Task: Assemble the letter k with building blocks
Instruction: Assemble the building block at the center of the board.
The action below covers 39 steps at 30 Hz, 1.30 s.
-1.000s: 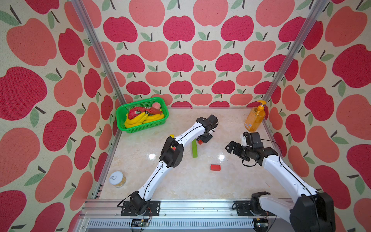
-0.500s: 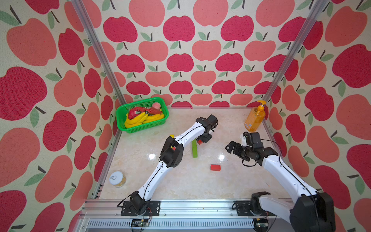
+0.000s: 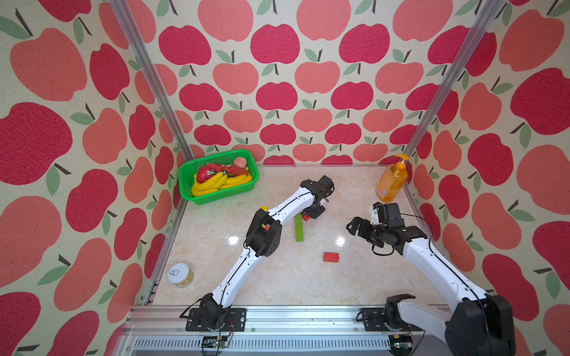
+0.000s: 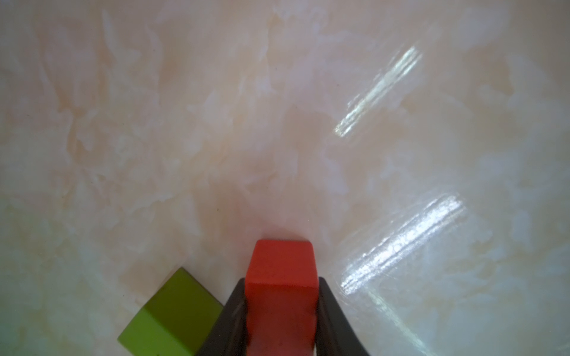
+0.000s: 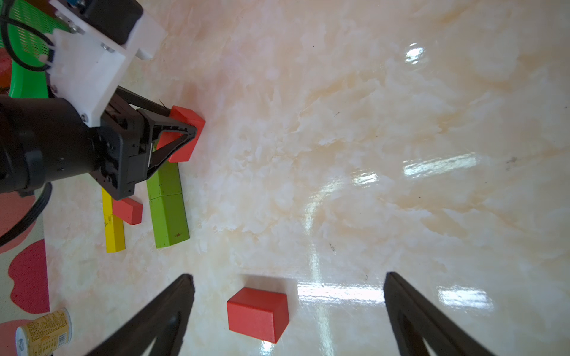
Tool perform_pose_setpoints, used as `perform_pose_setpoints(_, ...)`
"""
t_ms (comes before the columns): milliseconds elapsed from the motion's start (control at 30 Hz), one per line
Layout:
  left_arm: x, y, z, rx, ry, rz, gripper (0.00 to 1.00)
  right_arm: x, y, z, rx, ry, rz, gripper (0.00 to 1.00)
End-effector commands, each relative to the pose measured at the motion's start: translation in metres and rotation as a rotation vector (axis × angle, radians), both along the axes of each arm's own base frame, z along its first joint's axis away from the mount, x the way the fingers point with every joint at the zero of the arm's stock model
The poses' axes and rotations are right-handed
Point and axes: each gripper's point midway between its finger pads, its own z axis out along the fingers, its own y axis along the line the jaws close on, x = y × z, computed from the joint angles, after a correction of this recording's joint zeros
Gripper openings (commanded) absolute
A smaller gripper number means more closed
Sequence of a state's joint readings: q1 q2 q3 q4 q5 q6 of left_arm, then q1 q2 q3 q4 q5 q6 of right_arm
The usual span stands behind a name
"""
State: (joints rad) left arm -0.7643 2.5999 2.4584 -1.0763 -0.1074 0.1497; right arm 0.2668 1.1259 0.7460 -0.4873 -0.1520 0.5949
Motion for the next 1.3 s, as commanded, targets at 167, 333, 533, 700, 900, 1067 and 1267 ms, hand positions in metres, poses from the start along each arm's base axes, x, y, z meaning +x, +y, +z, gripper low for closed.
perform_pose_setpoints(167,-0.003,0.016,0.004,0.046,0.011,0.003,0.32,-0.003,0.000,-0.004,0.012,0.013,-0.003,0.99)
perform_pose_setpoints(333,-0.005,0.018,0.001,0.051,0.019,0.003,0.33,-0.002,0.001,-0.002,0.014,0.012,0.000,0.99)
perform_pose_setpoints(533,-0.005,0.016,0.000,0.047,0.021,0.003,0.41,-0.003,-0.001,-0.003,0.010,0.013,-0.003,0.99)
perform_pose_setpoints(700,-0.003,0.010,0.006,0.013,0.016,0.001,0.58,-0.002,0.000,-0.003,0.011,0.012,-0.001,0.99)
perform_pose_setpoints(900,0.002,-0.010,0.038,-0.081,-0.038,-0.034,0.69,0.000,0.000,-0.002,0.010,0.008,-0.002,0.99)
perform_pose_setpoints(1067,0.004,-0.026,0.096,-0.176,-0.149,-0.068,0.70,0.001,0.001,-0.002,0.008,0.014,0.005,0.99)
perform_pose_setpoints(1267,0.012,0.006,0.125,-0.193,-0.177,0.070,0.67,0.001,0.002,-0.001,0.014,0.016,0.006,0.99)
